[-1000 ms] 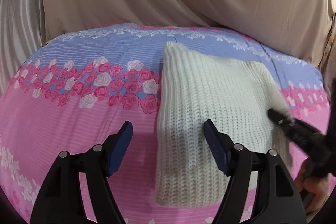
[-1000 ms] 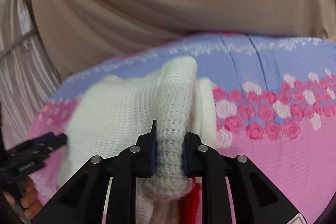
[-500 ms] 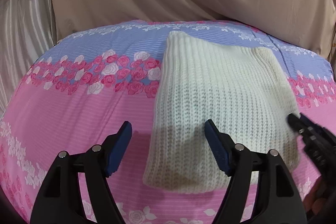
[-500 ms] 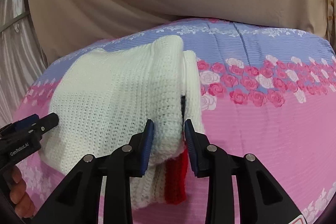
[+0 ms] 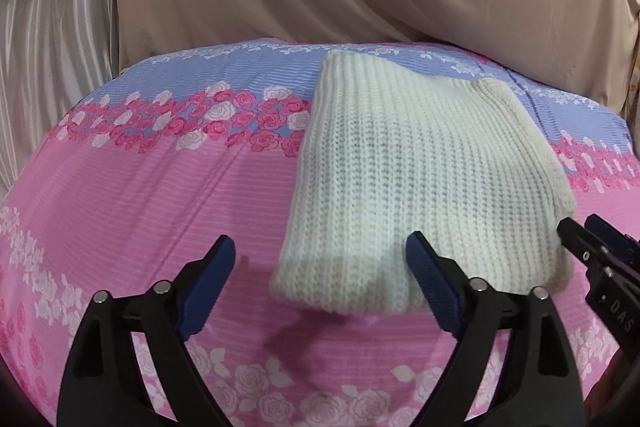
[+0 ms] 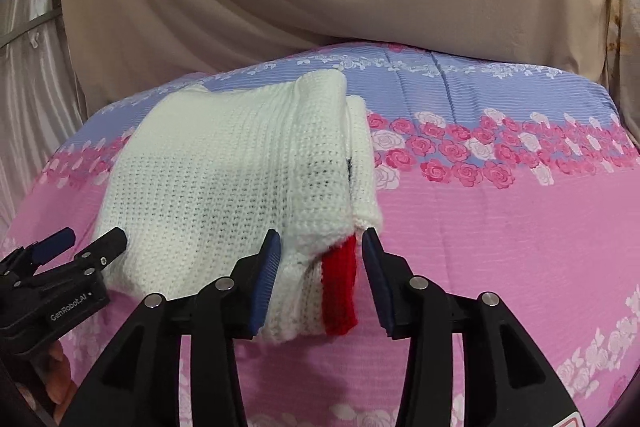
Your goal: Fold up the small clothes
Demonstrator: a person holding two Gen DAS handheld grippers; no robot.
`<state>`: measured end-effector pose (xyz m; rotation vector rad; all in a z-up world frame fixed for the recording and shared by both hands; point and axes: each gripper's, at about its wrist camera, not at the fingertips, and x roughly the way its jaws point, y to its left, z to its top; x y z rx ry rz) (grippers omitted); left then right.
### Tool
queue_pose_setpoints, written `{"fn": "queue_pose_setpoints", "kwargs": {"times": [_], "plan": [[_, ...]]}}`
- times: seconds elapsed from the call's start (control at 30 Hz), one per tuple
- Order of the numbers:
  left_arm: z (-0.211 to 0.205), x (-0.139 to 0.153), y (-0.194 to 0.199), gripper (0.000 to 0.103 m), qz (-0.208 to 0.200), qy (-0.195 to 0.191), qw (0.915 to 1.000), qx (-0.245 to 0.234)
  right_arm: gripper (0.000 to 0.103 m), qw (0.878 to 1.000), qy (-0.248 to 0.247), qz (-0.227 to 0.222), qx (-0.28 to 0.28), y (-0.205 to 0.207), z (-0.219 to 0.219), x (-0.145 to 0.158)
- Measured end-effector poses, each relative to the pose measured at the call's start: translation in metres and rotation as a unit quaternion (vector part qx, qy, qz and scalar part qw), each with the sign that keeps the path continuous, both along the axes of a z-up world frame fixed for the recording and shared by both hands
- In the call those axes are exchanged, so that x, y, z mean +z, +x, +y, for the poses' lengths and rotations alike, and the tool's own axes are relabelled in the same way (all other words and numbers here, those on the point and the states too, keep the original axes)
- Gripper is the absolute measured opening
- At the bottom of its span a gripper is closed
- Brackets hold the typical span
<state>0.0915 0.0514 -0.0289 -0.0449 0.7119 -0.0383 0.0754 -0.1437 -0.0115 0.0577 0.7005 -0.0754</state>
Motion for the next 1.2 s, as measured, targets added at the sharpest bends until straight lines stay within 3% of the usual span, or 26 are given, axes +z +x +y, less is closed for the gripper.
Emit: {"fn": "queue_pose_setpoints", "kwargs": {"times": [0.13, 0.2, 0.27, 0.4, 0.47, 0.57, 1.2], "plan": [[-0.005, -0.008, -0.021, 0.093, -0.017, -0.002, 0.9998, 0.003, 0.063, 0.999, -0.028, -0.011, -0.018, -0.024, 0.009, -0.007], [-0.009, -0.012, -0.027, 0.093, -0.011, -0.004, 0.9999, 0.002, 0.071, 0.999, -0.032, -0.001, -0.022, -0.032, 0.012, -0.014], [-0.012, -0.017, -0.032, 0.093, 0.004, -0.005, 1.0, 0.005, 0.073, 0.999, -0.045, 0.008, -0.027, -0.036, 0.014, -0.022], [-0.024, -0.021, -0.042, 0.093, 0.007, 0.038, 0.9992, 0.013, 0.077, 0.997, -0.058, 0.038, -0.041, -0.042, 0.017, -0.038], [-0.026, -0.021, -0.047, 0.093, 0.004, 0.045, 0.9988, 0.02, 0.081, 0.996, -0.066, 0.029, -0.054, -0.048, 0.017, -0.036], [-0.026, -0.025, -0.047, 0.093, 0.017, 0.043, 0.9986, 0.026, 0.082, 0.995, -0.072, 0.025, -0.058, -0.054, 0.019, -0.037], [-0.031, -0.023, -0.052, 0.093, 0.005, 0.064, 0.9974, 0.032, 0.084, 0.997, -0.053, 0.03, -0.055, -0.058, 0.016, -0.038]]}}
